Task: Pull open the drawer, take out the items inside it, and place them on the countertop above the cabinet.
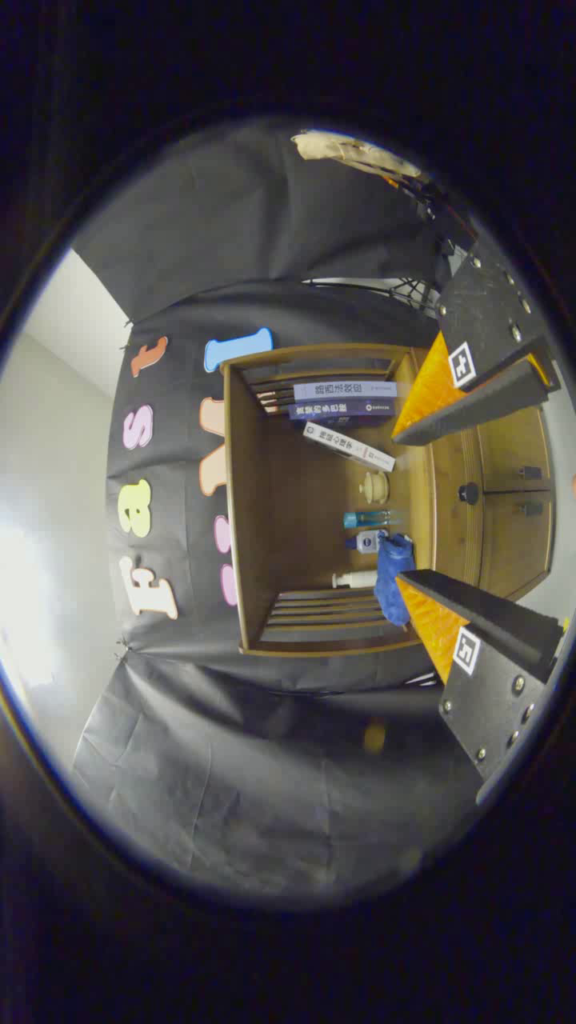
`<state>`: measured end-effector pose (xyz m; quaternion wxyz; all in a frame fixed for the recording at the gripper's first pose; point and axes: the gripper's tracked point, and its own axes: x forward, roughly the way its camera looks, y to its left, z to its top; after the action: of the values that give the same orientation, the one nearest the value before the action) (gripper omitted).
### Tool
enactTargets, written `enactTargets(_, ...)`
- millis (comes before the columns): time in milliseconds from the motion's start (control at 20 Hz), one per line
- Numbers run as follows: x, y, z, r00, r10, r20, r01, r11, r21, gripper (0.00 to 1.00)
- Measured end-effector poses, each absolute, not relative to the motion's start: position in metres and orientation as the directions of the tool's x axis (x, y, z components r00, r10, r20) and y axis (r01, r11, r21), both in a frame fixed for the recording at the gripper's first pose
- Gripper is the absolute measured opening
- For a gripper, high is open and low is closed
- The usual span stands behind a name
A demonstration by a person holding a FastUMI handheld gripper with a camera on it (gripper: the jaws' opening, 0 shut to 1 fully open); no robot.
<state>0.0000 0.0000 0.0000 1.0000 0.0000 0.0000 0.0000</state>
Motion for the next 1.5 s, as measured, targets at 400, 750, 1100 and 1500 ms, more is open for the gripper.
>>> enactTargets(400, -0.003, 0.014, -0.002, 1.0, 0.004, -0.01, -0.004, 1.0, 0.001, 0.93)
enactTargets(750, 0.001, 0.025, -0.007, 1.0, 0.014, -0.024, -0.014, 1.0, -0.004, 0.93)
enactTargets(1100, 0.001, 0.028, -0.006, 0.999, 0.025, -0.019, -0.026, 1.0, -0.001, 0.93)
enactTargets(1500, -0.004, 0.017, -0.003, 1.0, 0.005, -0.015, -0.004, 1.0, 0.008, 0.93)
